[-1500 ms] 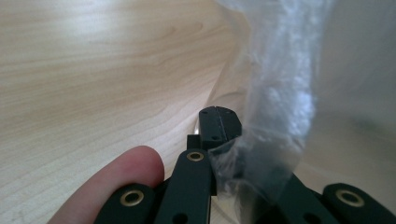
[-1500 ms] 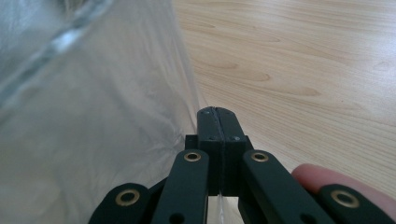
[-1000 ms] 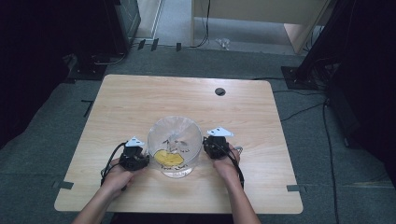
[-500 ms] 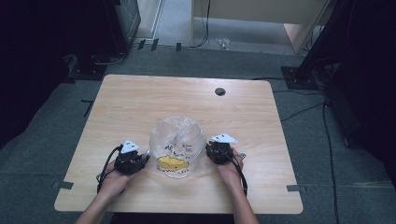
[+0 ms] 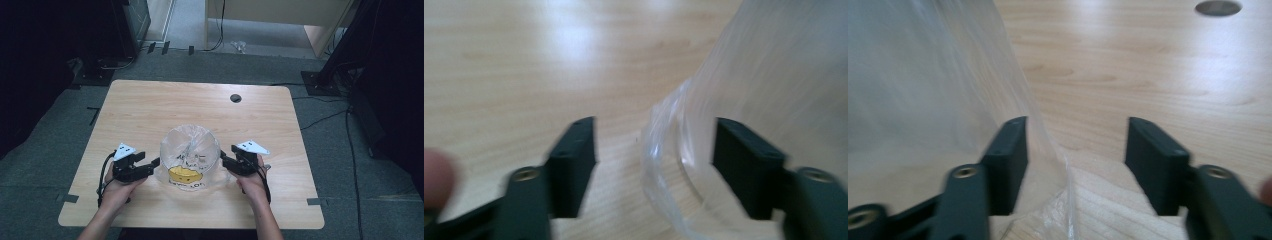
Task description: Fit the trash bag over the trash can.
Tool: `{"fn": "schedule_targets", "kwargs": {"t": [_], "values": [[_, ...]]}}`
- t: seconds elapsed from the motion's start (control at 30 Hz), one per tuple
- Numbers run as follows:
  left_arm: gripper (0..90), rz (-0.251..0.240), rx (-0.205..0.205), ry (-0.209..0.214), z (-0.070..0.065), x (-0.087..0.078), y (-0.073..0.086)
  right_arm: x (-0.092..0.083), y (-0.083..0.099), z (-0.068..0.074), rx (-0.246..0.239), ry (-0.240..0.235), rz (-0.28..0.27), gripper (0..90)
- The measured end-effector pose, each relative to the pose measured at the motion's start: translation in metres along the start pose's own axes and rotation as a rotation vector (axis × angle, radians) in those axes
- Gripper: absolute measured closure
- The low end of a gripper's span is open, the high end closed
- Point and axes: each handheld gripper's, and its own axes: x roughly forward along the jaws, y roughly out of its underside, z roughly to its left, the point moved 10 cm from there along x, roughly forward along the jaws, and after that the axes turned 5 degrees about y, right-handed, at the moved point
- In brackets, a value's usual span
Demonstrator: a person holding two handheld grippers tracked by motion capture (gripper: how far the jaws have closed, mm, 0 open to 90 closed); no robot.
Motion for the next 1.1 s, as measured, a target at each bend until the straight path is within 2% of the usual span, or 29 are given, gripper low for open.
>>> {"fn": "schedule_targets", "kwargs": {"t": [0.07,0.1,0.17,0.23,0.3,0.33,0.37,0.4,0.43,0.47,0.6,0.7,0.77,0.8,0.93,1.0,1.03,1.1], "values": [[54.2,-0.026,0.011,0.003,-0.005,-0.001,-0.006,-0.009,-0.008,0.003,0.015,0.001,-0.048,70.0],[57.3,-0.034,0.018,0.005,-0.008,-0.001,-0.009,-0.012,-0.012,0.005,0.016,0.000,-0.072,75.2],[62.9,-0.032,0.020,0.004,-0.014,0.005,-0.011,-0.021,-0.021,0.016,0.008,0.004,-0.125,81.4],[66.1,-0.024,0.014,0.000,-0.021,0.011,-0.011,-0.026,-0.026,0.025,0.008,0.043,-0.151,85.5],[67.6,-0.026,0.007,-0.047,-0.023,0.016,-0.011,-0.029,-0.027,0.035,0.018,0.053,-0.163,86.8],[67.9,-0.031,-0.009,-0.054,-0.025,0.017,-0.011,-0.029,-0.026,0.039,0.016,0.056,-0.163,87.0],[73.4,-0.034,-0.005,-0.054,-0.027,0.018,-0.011,-0.029,-0.025,0.043,0.005,0.069,-0.168,90.0],[79.4,-0.037,0.005,-0.053,-0.029,0.018,-0.011,-0.028,-0.024,0.044,0.010,0.083,-0.176,90.0],[84.9,-0.039,0.034,-0.057,-0.033,0.018,-0.010,-0.028,-0.023,0.045,0.014,0.086,-0.179,90.0],[88.8,-0.043,0.047,-0.066,-0.034,0.018,-0.010,-0.026,-0.021,0.045,0.021,0.076,-0.183,90.0],[90.0,-0.043,0.044,-0.067,-0.034,0.017,-0.005,-0.020,-0.009,0.044,0.012,0.049,-0.161,90.0],[90.0,-0.048,0.013,-0.066,-0.034,0.019,-0.003,-0.017,-0.005,0.043,0.010,0.015,-0.148,90.0],[90.0,-0.046,0.019,-0.068,-0.033,0.019,-0.003,-0.017,-0.005,0.043,-0.007,0.002,-0.143,90.0],[88.0,-0.047,0.017,-0.074,-0.031,0.018,-0.004,-0.017,-0.005,0.042,-0.026,-0.002,-0.145,90.0],[60.7,-0.036,-0.018,-0.079,-0.020,0.015,-0.004,-0.015,-0.002,0.033,-0.116,0.031,-0.130,90.0],[51.9,-0.027,-0.032,-0.089,-0.012,0.012,-0.002,-0.016,-0.002,0.029,-0.081,0.011,-0.118,90.0],[46.8,-0.025,-0.042,-0.086,-0.009,0.010,-0.002,-0.016,-0.001,0.026,-0.075,0.023,-0.096,90.0],[40.0,-0.029,-0.063,-0.083,0.000,0.005,-0.001,-0.018,0.000,0.021,-0.096,0.037,-0.076,90.0]]}}
